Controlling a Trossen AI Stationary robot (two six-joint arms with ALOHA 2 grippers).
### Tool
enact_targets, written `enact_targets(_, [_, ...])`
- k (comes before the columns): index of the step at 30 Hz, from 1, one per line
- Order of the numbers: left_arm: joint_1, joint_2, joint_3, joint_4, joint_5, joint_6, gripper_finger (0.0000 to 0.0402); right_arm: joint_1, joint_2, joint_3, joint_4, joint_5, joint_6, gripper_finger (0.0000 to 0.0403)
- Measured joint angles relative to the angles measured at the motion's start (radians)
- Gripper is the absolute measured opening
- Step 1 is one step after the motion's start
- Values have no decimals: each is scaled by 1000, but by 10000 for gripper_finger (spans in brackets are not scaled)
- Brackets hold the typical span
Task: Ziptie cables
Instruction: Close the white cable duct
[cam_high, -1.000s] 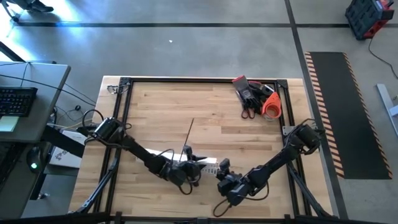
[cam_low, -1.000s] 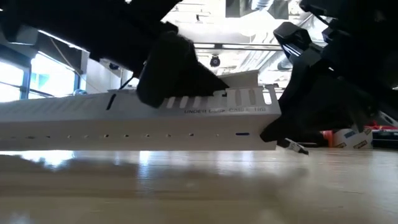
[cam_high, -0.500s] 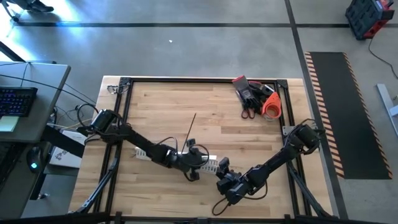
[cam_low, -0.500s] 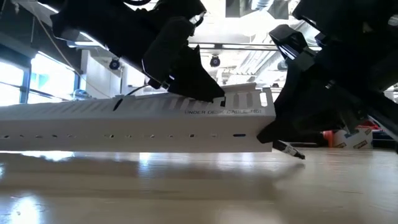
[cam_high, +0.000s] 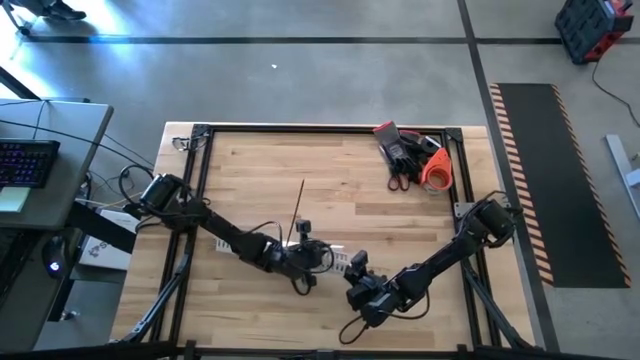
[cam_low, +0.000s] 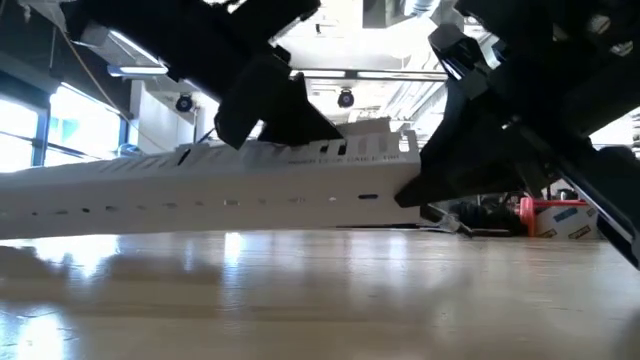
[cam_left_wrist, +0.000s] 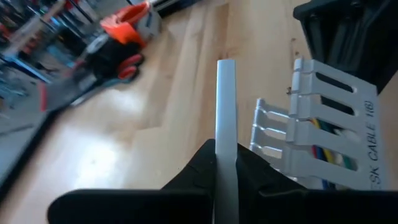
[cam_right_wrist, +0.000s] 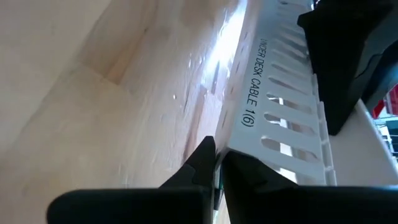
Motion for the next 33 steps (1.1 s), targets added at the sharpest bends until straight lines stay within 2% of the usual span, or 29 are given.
enact_targets(13, [-130,-15,-1,26,-275,191,1,29,12,4,10,26,-4,1])
enact_targets(15, [-159,-24,-6,29,-396,210,1,38,17,-1,-28,-62,23,2])
enact_targets(19, [-215,-31,-5,52,-536,200,0,46,21,0,-74,-105,69,2])
enact_targets(22, [-245,-23,-9,48,-499,193,0,51,24,0,-88,-57,119,1])
enact_targets(26, [-253,-3,-5,94,-476,190,0,62,2,-3,-156,28,295,1])
enact_targets(30, [-258,48,-7,130,-423,197,0,68,-80,-7,-289,62,426,0])
enact_targets(33, [-257,111,-5,208,-415,243,0,89,-142,-5,-327,100,448,10])
